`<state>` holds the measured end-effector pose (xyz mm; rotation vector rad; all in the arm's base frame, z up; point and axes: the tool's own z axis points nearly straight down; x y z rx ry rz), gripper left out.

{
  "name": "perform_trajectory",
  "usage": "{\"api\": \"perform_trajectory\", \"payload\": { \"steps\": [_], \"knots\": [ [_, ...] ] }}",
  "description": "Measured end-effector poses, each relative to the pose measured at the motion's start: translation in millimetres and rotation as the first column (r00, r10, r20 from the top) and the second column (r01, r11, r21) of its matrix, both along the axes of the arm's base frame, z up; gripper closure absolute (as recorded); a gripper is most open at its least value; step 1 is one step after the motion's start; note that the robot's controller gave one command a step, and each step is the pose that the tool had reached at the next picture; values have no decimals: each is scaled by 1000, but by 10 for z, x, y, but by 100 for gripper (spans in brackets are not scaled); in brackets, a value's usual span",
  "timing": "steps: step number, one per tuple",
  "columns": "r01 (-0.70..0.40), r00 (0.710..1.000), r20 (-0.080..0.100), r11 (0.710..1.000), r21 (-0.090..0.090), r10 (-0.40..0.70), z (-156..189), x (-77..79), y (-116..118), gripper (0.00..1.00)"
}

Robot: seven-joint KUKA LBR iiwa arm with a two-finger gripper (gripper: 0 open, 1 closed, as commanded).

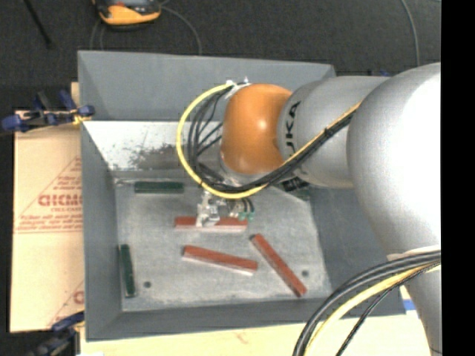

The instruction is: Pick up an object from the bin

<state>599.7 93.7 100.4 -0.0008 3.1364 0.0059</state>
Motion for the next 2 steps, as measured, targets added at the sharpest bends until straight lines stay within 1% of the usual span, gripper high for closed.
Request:
{"api": "perform_trajectory", "payload": {
  "steps": [1,2],
  "knots": [
    [5,1000,-7,1000,-2,-5,461,117,47,100],
    [-29,1000,-4,1000,-5,29,1148,216,51,100]
  ]
}}
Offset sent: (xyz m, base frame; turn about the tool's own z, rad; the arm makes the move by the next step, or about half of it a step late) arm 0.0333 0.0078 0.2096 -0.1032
